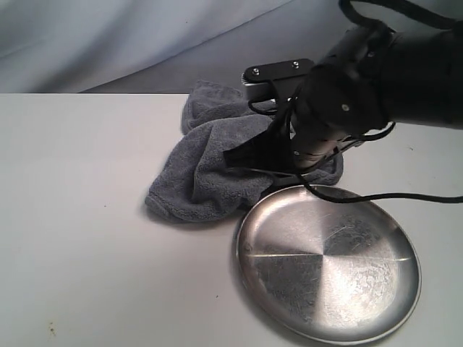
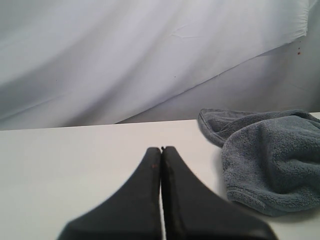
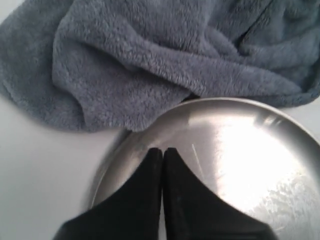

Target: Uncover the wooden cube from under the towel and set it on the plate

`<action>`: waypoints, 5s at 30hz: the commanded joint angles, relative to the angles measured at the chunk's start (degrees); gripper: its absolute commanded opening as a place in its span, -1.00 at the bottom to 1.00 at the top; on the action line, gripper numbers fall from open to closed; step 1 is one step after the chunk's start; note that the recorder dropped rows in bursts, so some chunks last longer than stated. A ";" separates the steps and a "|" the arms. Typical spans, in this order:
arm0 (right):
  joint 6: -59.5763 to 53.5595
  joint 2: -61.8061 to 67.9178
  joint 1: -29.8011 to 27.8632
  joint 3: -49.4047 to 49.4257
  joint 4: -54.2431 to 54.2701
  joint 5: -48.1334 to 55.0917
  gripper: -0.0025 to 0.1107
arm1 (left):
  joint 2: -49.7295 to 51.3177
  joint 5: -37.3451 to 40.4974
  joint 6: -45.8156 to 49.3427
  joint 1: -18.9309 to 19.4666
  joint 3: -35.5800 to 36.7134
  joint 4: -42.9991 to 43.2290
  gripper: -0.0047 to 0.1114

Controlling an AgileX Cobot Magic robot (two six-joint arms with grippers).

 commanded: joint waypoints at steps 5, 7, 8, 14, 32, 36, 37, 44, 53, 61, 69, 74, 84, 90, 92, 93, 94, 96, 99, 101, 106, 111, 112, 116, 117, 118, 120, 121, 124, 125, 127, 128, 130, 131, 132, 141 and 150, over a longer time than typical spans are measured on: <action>24.70 -0.13 1.70 -0.31 -25.13 -2.79 -0.96 | -0.24 -0.02 -0.14 -0.28 0.25 -0.10 -0.92; 27.39 0.01 1.05 -0.31 -28.39 -3.98 -0.96 | -0.24 -0.02 -0.14 -0.28 0.25 -0.10 -0.92; 28.34 0.10 0.69 -0.31 -28.94 -5.03 -0.96 | -0.24 -0.02 -0.14 -0.28 0.25 -0.10 -0.92; 29.50 3.07 -3.25 -0.31 -28.05 -12.26 -0.96 | -0.24 -0.02 -0.14 -0.28 0.25 -0.10 -0.92; 10.84 20.65 -5.85 -26.47 -7.51 -13.08 -0.96 | -0.24 -0.02 -0.14 -0.28 0.25 -0.10 -0.92; -5.29 25.04 -5.49 -34.30 7.97 -8.39 -0.96 | -0.24 -0.02 -0.14 -0.28 0.25 -0.10 -0.92; -8.76 25.73 -5.39 -35.82 10.92 -6.55 -0.96 | -0.24 -0.02 -0.14 -0.28 0.25 -0.10 -0.92; -26.99 28.75 -3.78 -43.07 27.26 4.00 -0.96 | -0.24 -0.02 -0.14 -0.28 0.25 -0.10 -0.92; -32.32 28.63 1.22 -43.63 24.81 17.18 -0.96 | -0.24 -0.02 -0.14 -0.28 0.25 -0.10 -0.92; -29.12 26.78 9.26 -38.47 15.03 18.75 -0.96 | -0.24 -0.02 -0.14 -0.28 0.25 -0.10 -0.92; -23.63 16.50 11.27 -18.20 12.81 8.14 -0.96 | -0.24 -0.02 -0.14 -0.28 0.25 -0.10 -0.92; -19.44 8.92 11.13 -6.47 9.37 3.64 -0.96 | -0.24 -0.02 -0.14 -0.28 0.25 -0.10 -0.92; -8.83 -2.14 7.13 8.74 0.94 2.71 -0.96 | -0.24 -0.02 -0.14 -0.28 0.25 -0.10 -0.92; -8.51 -4.27 -2.32 12.68 1.73 1.45 -0.96 | -0.24 -0.02 -0.14 -0.28 0.25 -0.10 -0.92; -8.63 -4.16 -5.11 12.68 1.76 0.69 -0.96 | -0.24 -0.02 -0.14 -0.28 0.25 -0.10 -0.92; -8.63 -4.16 -6.96 12.68 1.76 -0.26 -0.96 | -0.24 -0.02 -0.14 -0.28 0.25 -0.10 -0.92; -8.63 -4.16 -8.15 12.68 1.76 -1.05 -0.96 | -0.24 -0.02 -0.14 -0.28 0.25 -0.10 -0.92; -8.63 -4.07 -11.15 12.10 1.76 -2.68 -0.96 | -0.24 -0.02 -0.14 -0.28 0.25 -0.10 -0.92; -8.63 -3.94 -14.97 10.54 1.91 -4.87 -0.96 | -0.24 -0.02 -0.14 -0.28 0.25 -0.10 -0.92; -8.63 -3.94 -16.95 9.00 2.00 -6.35 -0.96 | -0.24 -0.02 -0.14 -0.28 0.25 -0.10 -0.92; -8.50 -2.35 -19.61 3.02 3.02 -9.70 -0.96 | -0.24 -0.02 -0.14 -0.28 0.25 -0.10 -0.92; -7.66 4.53 -19.48 -5.96 4.33 -10.37 -0.96 | -0.24 -0.02 -0.14 -0.28 0.25 -0.10 -0.92; -7.23 5.70 -19.48 -7.25 5.30 -11.48 -0.96 | -0.24 -0.02 -0.14 -0.28 0.25 -0.10 -0.92; -7.00 10.37 -19.40 -11.37 12.76 -19.15 -0.96 | -0.24 -0.02 -0.14 -0.28 0.25 -0.10 -0.92; -7.13 11.29 -19.17 -11.93 14.90 -21.19 -0.96 | -0.24 -0.02 -0.14 -0.28 0.25 -0.10 -0.92; -7.14 11.96 -18.76 -12.46 16.05 -22.44 -0.96 | -0.24 -0.02 -0.14 -0.28 0.25 -0.10 -0.92; -7.76 13.57 -17.38 -14.47 16.56 -23.43 -0.96 | -0.24 -0.02 -0.14 -0.28 0.25 -0.10 -0.92; -8.74 14.40 -16.59 -15.67 16.56 -23.32 -0.96 | -0.24 -0.02 -0.14 -0.28 0.25 -0.10 -0.92; -10.70 16.61 -14.08 -19.22 16.56 -21.69 -0.96 | -0.24 -0.02 -0.14 -0.28 0.25 -0.10 -0.92; -11.10 17.24 -13.33 -20.47 16.63 -21.23 -0.96 | -0.24 -0.02 -0.14 -0.28 0.25 -0.10 -0.92; -12.64 18.58 -11.36 -22.68 17.29 -20.21 -0.96 | -0.24 -0.02 -0.14 -0.28 0.25 -0.10 -0.92; -13.94 19.21 -10.59 -23.54 18.01 -19.71 -0.96 | -0.24 -0.02 -0.14 -0.28 0.25 -0.10 -0.92; -17.13 20.22 -8.72 -25.50 19.98 -18.08 -0.96 | -0.24 -0.02 -0.14 -0.28 0.25 -0.10 -0.92; -18.48 20.60 -7.86 -26.01 21.20 -17.11 -0.96 | -0.24 -0.02 -0.14 -0.28 0.25 -0.10 -0.92; -20.12 20.85 -7.08 -26.60 22.47 -15.86 -0.96 | -0.24 -0.02 -0.14 -0.28 0.25 -0.10 -0.92; -40.39 21.25 -2.64 -27.58 35.68 -1.66 -0.96 | -0.24 -0.02 -0.14 -0.28 0.25 -0.10 -0.92; -44.49 18.97 1.22 -24.28 35.63 11.31 -0.96 | -0.24 -0.02 -0.14 -0.28 0.25 -0.10 -0.92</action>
